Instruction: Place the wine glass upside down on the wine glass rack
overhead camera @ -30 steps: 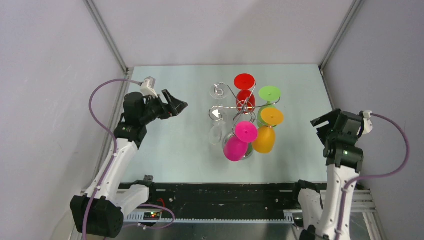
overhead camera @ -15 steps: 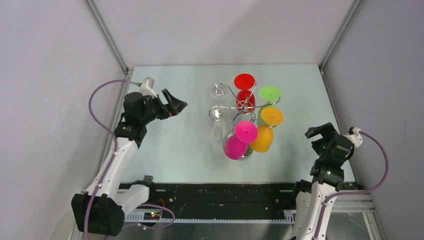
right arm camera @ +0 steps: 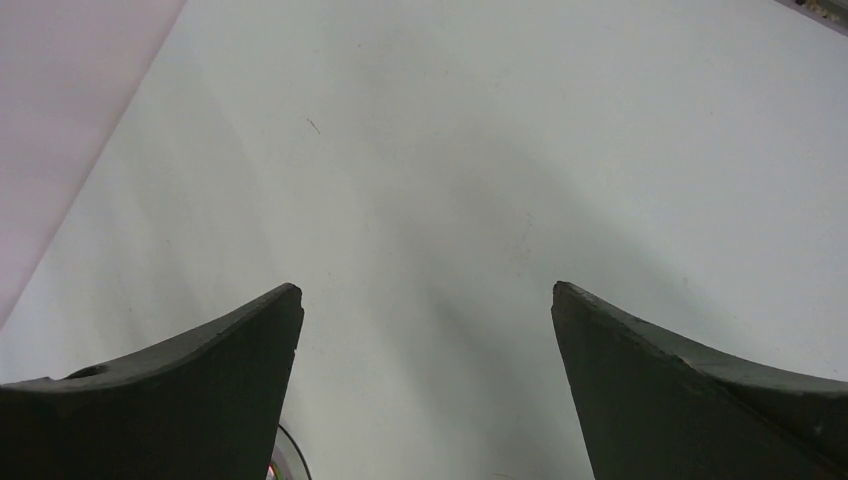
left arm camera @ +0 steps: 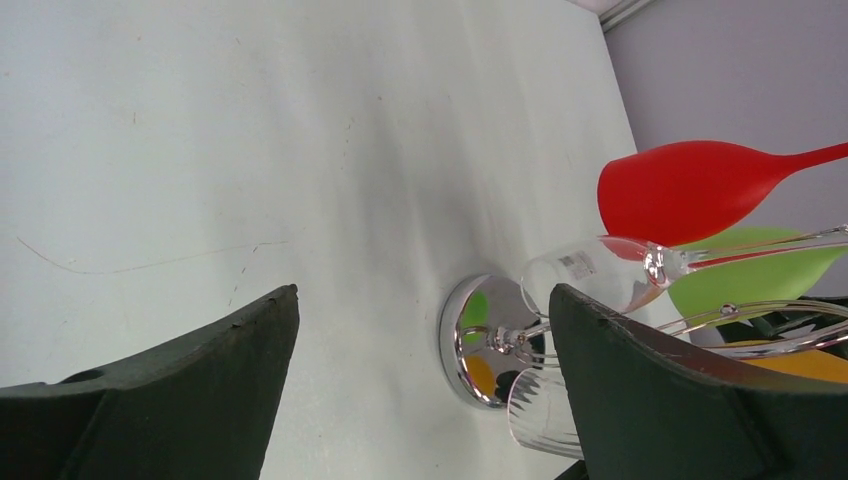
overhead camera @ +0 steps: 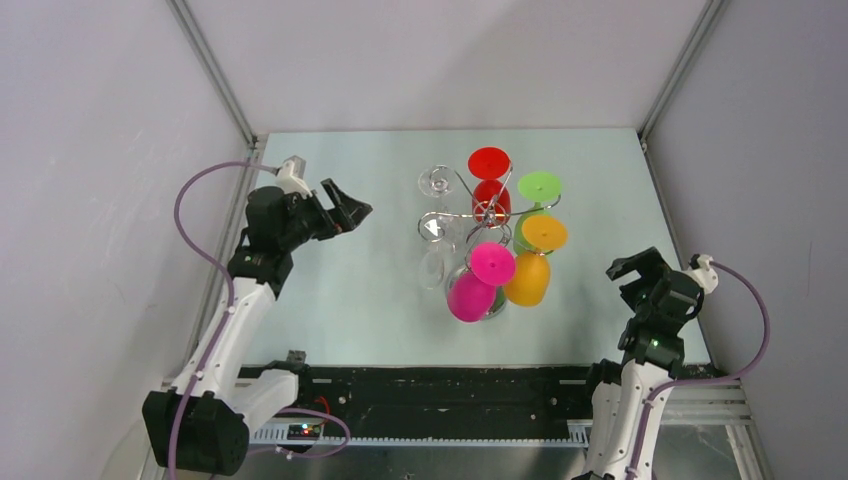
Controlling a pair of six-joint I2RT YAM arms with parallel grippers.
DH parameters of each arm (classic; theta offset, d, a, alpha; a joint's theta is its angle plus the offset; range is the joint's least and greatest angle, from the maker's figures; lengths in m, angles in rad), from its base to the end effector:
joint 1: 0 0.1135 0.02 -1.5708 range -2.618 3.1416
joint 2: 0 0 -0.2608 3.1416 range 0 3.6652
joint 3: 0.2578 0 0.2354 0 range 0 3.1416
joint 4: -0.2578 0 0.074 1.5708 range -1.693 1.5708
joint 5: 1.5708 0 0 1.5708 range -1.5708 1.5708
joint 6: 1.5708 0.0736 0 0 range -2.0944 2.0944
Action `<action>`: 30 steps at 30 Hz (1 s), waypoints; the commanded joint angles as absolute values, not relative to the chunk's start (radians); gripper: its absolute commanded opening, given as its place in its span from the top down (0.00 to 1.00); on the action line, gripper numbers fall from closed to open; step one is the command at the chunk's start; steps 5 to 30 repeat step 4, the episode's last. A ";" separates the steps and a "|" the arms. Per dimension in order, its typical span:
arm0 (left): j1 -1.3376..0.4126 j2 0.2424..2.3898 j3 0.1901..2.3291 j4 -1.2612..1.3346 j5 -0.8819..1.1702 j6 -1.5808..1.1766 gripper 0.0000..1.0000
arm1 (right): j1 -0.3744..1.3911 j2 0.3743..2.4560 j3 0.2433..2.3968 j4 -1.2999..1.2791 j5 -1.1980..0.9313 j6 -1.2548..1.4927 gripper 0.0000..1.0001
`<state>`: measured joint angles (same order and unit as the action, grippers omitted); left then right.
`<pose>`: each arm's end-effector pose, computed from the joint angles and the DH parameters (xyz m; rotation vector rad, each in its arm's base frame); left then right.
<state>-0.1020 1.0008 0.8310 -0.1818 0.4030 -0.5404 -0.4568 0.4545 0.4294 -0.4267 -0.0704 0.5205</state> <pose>0.2426 -0.0538 0.3050 -0.1532 1.9733 -0.8118 0.1345 -0.0604 0.2179 0.9101 1.8069 0.1115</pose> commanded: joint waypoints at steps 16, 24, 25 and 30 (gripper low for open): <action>-0.088 0.995 0.832 -0.159 0.401 -0.530 0.00 | -0.462 0.454 0.433 -0.381 -0.084 0.503 0.01; -0.088 0.995 0.832 -0.159 0.401 -0.530 0.00 | -0.462 0.454 0.433 -0.381 -0.084 0.503 0.01; -0.088 0.995 0.832 -0.159 0.401 -0.530 0.00 | -0.462 0.454 0.433 -0.381 -0.084 0.503 0.01; -0.088 0.995 0.832 -0.159 0.401 -0.530 0.00 | -0.462 0.454 0.433 -0.381 -0.084 0.503 0.01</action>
